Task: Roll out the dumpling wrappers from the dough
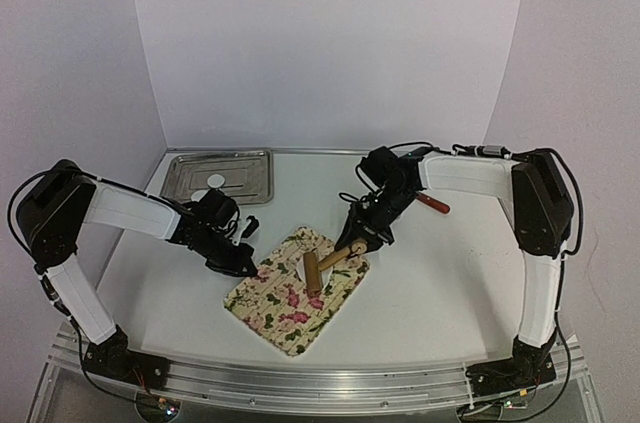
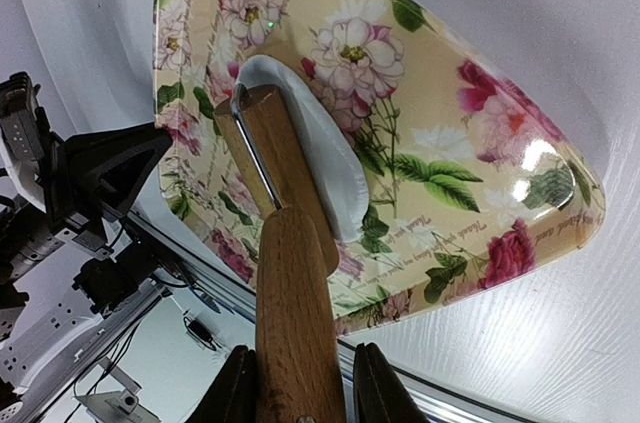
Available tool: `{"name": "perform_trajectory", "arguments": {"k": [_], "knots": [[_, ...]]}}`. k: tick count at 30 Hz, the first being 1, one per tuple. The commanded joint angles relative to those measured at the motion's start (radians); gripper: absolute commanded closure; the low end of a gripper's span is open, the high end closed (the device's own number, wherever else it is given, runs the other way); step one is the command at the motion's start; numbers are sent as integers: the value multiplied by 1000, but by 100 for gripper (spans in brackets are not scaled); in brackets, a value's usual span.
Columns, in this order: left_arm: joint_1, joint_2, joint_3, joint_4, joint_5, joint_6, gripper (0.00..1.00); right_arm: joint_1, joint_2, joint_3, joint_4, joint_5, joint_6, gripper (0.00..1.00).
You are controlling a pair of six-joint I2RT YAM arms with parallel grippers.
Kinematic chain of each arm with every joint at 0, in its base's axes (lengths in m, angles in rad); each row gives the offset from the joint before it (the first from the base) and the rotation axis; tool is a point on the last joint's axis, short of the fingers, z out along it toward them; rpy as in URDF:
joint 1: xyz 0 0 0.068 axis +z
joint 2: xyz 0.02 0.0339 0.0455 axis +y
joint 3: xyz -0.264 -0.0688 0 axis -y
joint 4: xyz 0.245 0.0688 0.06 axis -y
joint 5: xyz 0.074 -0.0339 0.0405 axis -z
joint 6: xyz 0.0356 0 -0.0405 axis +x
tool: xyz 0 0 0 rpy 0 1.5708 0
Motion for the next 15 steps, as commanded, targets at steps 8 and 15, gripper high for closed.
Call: {"name": "perform_trajectory", "arguments": {"k": [8, 15], "knots": [[22, -27, -55, -53, -90, -49, 100, 39, 156, -75, -197, 493, 42, 100], [24, -38, -66, -54, -107, -61, 100, -51, 65, -175, -200, 516, 16, 100]]}}
